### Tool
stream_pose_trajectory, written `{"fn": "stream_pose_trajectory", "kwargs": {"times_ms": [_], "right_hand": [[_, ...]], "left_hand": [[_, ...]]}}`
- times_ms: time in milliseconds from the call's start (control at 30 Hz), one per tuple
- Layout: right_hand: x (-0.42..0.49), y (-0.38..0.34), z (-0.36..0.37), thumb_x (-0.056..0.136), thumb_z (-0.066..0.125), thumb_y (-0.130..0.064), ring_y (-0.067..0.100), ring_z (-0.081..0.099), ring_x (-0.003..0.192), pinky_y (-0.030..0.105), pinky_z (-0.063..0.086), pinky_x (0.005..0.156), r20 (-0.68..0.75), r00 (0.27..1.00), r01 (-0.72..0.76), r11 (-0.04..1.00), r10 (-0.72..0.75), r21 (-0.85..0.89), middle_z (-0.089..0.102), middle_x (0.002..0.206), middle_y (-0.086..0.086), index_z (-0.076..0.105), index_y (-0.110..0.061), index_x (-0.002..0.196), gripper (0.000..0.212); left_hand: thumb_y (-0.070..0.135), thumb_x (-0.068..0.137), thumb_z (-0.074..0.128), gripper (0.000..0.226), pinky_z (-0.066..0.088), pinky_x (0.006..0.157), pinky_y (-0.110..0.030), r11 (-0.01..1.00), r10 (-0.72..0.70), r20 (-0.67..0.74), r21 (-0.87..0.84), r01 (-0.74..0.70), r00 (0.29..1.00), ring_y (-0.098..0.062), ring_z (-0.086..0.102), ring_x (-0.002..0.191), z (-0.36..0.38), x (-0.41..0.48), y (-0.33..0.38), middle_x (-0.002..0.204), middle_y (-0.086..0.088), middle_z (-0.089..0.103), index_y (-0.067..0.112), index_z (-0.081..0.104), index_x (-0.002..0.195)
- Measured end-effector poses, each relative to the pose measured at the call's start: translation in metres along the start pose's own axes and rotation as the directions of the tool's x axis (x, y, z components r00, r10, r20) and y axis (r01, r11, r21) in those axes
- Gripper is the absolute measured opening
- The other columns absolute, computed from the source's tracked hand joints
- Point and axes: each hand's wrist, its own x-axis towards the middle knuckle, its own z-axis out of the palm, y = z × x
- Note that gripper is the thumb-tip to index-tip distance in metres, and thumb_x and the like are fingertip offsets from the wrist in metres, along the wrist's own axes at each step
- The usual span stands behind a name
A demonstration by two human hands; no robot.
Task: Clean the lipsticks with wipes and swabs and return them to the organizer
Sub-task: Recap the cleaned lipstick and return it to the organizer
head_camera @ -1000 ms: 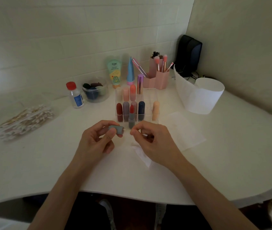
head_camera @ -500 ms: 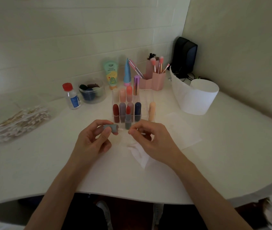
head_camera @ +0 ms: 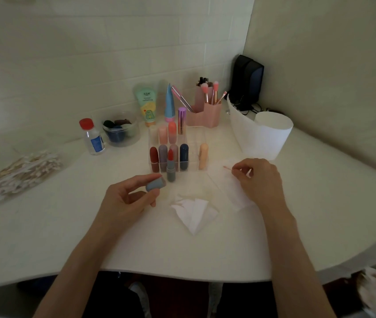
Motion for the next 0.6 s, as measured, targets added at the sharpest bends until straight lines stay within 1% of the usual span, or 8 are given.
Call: {"fn": "stream_pose_trajectory", "kwargs": {"times_ms": [100,200,267,333,400,467,533,600], "right_hand": [[-0.001,-0.001,0.001,0.089,0.074,-0.026,0.017,0.059,0.085,0.028,0.039,0.076,-0.013,1.000,-0.012,1.000,0.012,0.008,0.067,0.084,-0.014,0.078,-0.028,0.091,0.005],[-0.001,0.000,0.003,0.088,0.074,-0.029,0.019,0.061,0.087,0.029,0.043,0.076,-0.001,1.000,-0.018,1.000,0.018,0.008,0.069,0.084,-0.012,0.078,-0.029,0.090,0.005],[-0.001,0.000,0.004,0.087,0.075,-0.034,0.019,0.061,0.086,0.030,0.043,0.074,0.006,1.000,-0.030,0.999,0.029,0.021,0.070,0.083,-0.011,0.078,-0.029,0.087,0.006],[-0.001,-0.002,0.003,0.087,0.076,-0.035,0.020,0.060,0.087,0.030,0.041,0.074,-0.003,1.000,-0.028,0.999,0.028,0.025,0.069,0.084,-0.008,0.079,-0.028,0.088,0.008],[-0.001,-0.004,0.003,0.088,0.077,-0.029,0.021,0.060,0.089,0.030,0.042,0.076,-0.063,0.998,0.008,1.000,-0.006,0.025,0.066,0.090,-0.005,0.079,-0.024,0.093,0.007],[-0.002,-0.006,0.003,0.088,0.077,-0.026,0.021,0.060,0.089,0.032,0.046,0.077,-0.131,0.991,0.045,0.998,-0.040,0.033,0.063,0.095,-0.003,0.078,-0.023,0.096,0.008],[-0.003,-0.011,0.002,0.089,0.077,-0.024,0.020,0.061,0.086,0.033,0.048,0.074,-0.183,0.981,0.072,0.996,-0.061,0.054,0.063,0.094,-0.003,0.077,-0.023,0.096,0.007],[-0.005,-0.019,0.000,0.090,0.076,-0.023,0.017,0.061,0.081,0.032,0.049,0.072,-0.242,0.967,0.109,0.989,-0.082,0.101,0.063,0.089,-0.004,0.076,-0.023,0.093,0.004]], "left_hand": [[0.002,0.090,0.071,0.032,0.055,0.073,-0.018,1.000,0.003,0.003,-0.003,-0.003,1.000,-0.012,0.067,0.067,0.001,0.000,0.000,0.100,0.008,0.075,0.020,0.074,0.117],[0.002,0.089,0.071,0.030,0.058,0.074,-0.021,1.000,0.002,0.005,-0.014,-0.002,1.000,-0.018,0.070,0.068,0.000,0.001,-0.001,0.104,0.008,0.076,0.018,0.073,0.114],[0.001,0.090,0.071,0.028,0.057,0.071,-0.020,1.000,-0.003,0.012,-0.025,0.003,1.000,-0.021,0.072,0.069,0.000,0.001,-0.002,0.104,0.005,0.077,0.016,0.072,0.113],[0.001,0.090,0.071,0.024,0.053,0.064,-0.015,0.999,-0.011,0.015,-0.030,0.012,1.000,-0.021,0.073,0.070,0.000,0.001,-0.002,0.102,0.002,0.077,0.013,0.071,0.110],[0.003,0.091,0.070,0.020,0.050,0.058,-0.015,0.998,-0.019,0.014,-0.051,0.020,1.000,-0.023,0.074,0.074,0.000,0.001,-0.001,0.102,0.000,0.078,0.012,0.068,0.109],[0.006,0.092,0.070,0.020,0.050,0.055,-0.019,0.997,-0.037,0.012,-0.069,0.038,0.999,-0.023,0.076,0.079,0.000,0.001,-0.001,0.103,0.000,0.078,0.012,0.065,0.111],[0.006,0.093,0.068,0.021,0.054,0.059,-0.024,0.995,-0.054,0.014,-0.086,0.055,0.998,-0.022,0.077,0.086,0.000,0.001,-0.001,0.105,0.000,0.077,0.010,0.062,0.113],[0.004,0.094,0.067,0.021,0.055,0.061,-0.024,0.992,-0.061,0.015,-0.110,0.062,0.998,-0.023,0.077,0.089,0.000,0.002,-0.002,0.107,-0.002,0.077,0.007,0.059,0.114]]}}
